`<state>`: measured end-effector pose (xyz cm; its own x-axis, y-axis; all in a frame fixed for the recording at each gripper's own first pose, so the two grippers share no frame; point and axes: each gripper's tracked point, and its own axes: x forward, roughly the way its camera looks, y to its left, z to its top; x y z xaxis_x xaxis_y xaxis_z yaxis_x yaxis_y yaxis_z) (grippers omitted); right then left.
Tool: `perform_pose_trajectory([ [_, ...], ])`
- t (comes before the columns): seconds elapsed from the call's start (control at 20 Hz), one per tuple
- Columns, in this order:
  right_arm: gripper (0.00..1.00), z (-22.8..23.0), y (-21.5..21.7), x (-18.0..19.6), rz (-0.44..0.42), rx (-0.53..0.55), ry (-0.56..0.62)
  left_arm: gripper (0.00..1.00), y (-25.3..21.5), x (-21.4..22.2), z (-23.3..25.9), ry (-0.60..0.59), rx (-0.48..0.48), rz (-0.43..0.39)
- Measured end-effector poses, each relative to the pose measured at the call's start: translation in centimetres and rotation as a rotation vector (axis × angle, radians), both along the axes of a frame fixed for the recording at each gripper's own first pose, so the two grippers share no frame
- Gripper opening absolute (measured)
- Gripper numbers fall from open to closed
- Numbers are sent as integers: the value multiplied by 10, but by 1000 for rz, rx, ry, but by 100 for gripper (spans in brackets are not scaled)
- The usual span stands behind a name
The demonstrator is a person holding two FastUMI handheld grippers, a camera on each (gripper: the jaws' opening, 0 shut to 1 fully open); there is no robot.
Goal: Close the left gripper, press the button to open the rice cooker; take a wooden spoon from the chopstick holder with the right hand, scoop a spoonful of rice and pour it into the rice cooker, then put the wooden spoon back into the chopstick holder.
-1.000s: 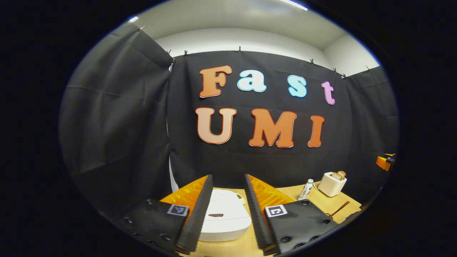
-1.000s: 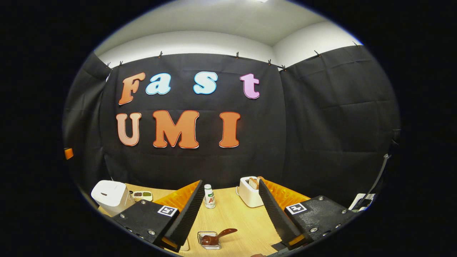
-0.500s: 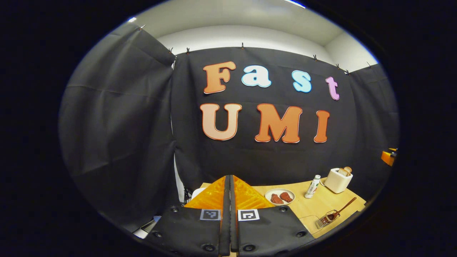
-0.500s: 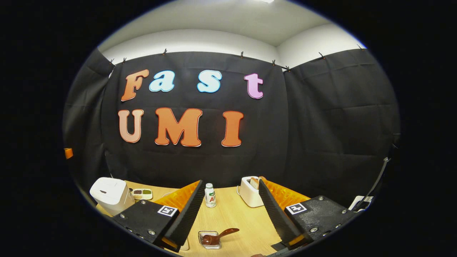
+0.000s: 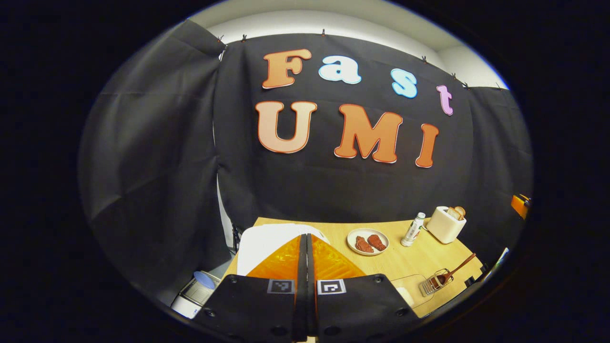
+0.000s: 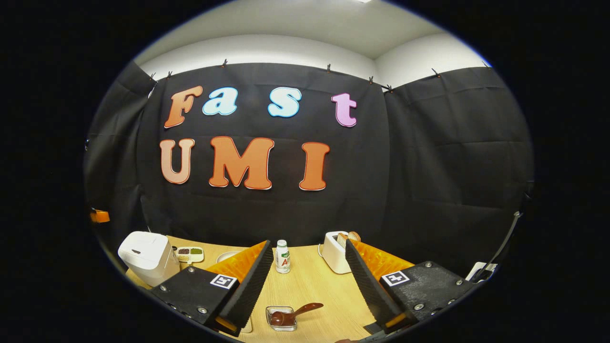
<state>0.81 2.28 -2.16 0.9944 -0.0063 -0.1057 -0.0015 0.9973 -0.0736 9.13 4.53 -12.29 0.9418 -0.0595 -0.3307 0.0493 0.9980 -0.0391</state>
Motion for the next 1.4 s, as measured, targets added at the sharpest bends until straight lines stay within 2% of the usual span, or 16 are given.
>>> perform_pose_trajectory([
  [0.3, 95, -20, 2, 8, 4, 34, 49, 4, 0, 32, -53, 153, 20, -36],
  [0.45, 95, -24, -1, 12, -1, 36, 58, 5, -5, 45, -77, 232, -24, -56],
  [0.65, 95, -24, -3, 16, -3, 24, 58, 5, -4, 55, -99, 305, -38, -62],
  [1.1, 95, -30, -1, 24, -6, 15, 77, 5, 12, 49, -149, 438, -40, -31],
  [1.25, 95, -33, 1, 24, 3, 13, 85, 5, 11, 50, -146, 431, -56, -36],
  [1.4, 95, -37, 7, 24, 19, 31, 96, 5, 11, 48, -150, 480, -71, -45],
])
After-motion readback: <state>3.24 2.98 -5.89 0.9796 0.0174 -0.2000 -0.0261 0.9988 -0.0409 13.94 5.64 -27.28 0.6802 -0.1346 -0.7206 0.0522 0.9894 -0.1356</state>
